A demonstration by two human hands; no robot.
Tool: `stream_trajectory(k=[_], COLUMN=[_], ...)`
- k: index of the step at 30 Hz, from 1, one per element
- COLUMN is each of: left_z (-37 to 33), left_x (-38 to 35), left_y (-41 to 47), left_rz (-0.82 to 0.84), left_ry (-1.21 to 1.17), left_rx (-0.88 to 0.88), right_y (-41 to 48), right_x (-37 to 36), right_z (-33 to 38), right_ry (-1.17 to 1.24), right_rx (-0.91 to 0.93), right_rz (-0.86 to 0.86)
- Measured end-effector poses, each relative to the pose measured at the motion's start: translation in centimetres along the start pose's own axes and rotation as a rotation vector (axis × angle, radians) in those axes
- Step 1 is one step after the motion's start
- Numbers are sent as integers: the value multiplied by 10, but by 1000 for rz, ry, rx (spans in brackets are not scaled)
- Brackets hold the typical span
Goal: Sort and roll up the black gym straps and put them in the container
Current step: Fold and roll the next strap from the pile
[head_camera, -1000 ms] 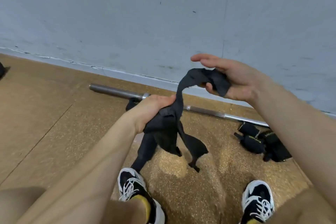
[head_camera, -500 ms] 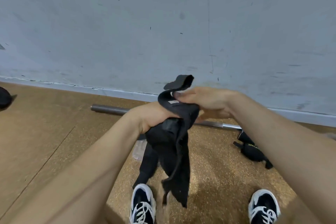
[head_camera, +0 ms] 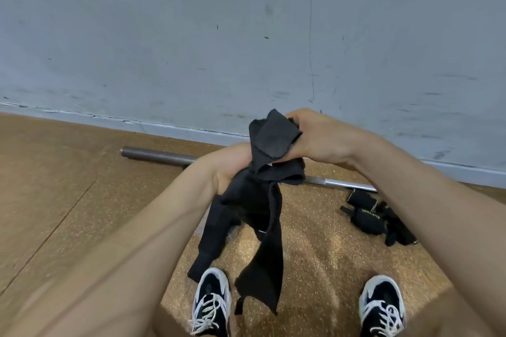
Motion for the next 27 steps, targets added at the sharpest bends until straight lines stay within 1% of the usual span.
stream_trajectory(k=[1,2,4,5,6,7,8,9,11,12,14,16,17,19,20,21,22,23,25,26,27], left_z=[-1,-4,-13,-19,-23,-26,-30,-35,-44,-50,-62,-75,-80,-91,-95,-98,-100,-100,-86,-73,-59], left_x=[1,5,19,29,39,47,55,59,65,65,64,60,54,33,25,21,21,26,54,71,83], left_y=[1,0,-5,-9,-14,-19,-23,-28,-34,-37,-39,-43,-45,-50,-53,-55,-55,-55,-54,-50,-46], left_rz=[-16,-51,-173,-252,-329,-383,-424,-454,-472,-443,-363,-252,-174,23,76,79,25,-94,-426,-543,-611], left_ry=[-59,-120,-236,-296,-354,-418,-479,-535,-628,-682,-788,-843,-815,-652,-578,-545,-542,-553,-636,-711,-765], left_rx=[-10,-30,-84,-118,-155,-192,-232,-269,-340,-389,-498,-594,-617,-634,-649,-666,-670,-651,-574,-534,-490], right_y=[0,0,-6,-12,-18,-22,-22,-19,-12,-7,-3,-2,-2,-4,-4,-3,-4,-4,-2,-3,-4], right_x=[5,13,47,65,79,86,86,80,62,52,34,17,8,-8,-11,-14,-18,-22,-26,-25,-22], right_z=[3,5,3,4,7,10,11,7,-9,-19,-33,-39,-40,-35,-33,-31,-32,-32,-33,-33,-29], right_ry=[2,69,213,175,33,-163,-337,-455,-547,-546,-540,-555,-514,-372,-288,-209,-157,-131,-89,-26,65], right_rx=[35,67,132,151,157,143,116,68,-55,-112,-175,-203,-210,-187,-173,-169,-181,-187,-199,-202,-197], right_rz=[-62,-157,-472,-640,-757,-792,-749,-665,-475,-387,-266,-160,-116,-49,-33,-14,14,36,40,19,-20])
Point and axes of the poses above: each hand's wrist, its own y-axis towards the middle knuckle, its own x-axis out of the back of the hand, z = x × y, the point moved 8 cm from there along y, towards the middle knuckle, and after that the axes turned 14 degrees about y, right-handed, at the moved point
